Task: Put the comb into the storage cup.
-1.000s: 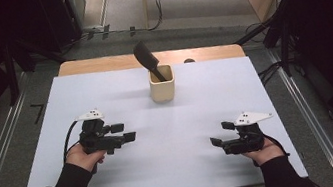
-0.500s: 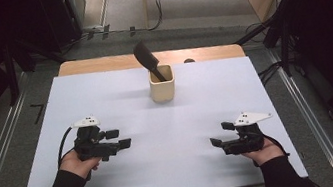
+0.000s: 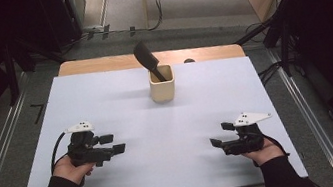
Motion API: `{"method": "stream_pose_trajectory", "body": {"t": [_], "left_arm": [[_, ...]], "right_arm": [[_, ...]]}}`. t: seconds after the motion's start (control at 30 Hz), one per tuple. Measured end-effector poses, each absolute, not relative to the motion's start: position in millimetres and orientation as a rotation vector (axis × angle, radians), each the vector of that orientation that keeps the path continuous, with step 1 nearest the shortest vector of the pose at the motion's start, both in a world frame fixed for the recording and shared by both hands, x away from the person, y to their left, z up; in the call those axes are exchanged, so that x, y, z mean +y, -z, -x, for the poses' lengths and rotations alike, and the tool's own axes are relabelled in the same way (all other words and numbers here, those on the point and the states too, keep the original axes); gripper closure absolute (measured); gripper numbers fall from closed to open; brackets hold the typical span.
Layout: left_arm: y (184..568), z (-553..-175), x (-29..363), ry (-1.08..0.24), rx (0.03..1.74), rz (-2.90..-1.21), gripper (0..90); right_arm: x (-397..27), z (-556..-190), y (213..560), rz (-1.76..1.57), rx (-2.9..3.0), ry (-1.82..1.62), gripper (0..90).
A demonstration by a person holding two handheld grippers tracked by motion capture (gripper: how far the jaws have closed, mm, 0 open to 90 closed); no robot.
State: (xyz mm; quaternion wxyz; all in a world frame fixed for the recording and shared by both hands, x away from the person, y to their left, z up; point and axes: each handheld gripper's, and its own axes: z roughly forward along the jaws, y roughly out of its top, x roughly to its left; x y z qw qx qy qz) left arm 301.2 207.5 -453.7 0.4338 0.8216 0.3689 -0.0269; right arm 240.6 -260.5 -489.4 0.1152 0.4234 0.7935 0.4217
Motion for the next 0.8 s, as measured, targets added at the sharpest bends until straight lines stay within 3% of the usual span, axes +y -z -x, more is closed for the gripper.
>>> {"method": "stream_pose_trajectory", "body": {"t": [0.8], "left_arm": [[456.6, -302.9, 216.9, 0.086, 0.965, -2.027, 29.4]], "right_arm": [[-258.9, -240.8, 490.3, -1.232, 2.343, -1.229, 21.5]]}}
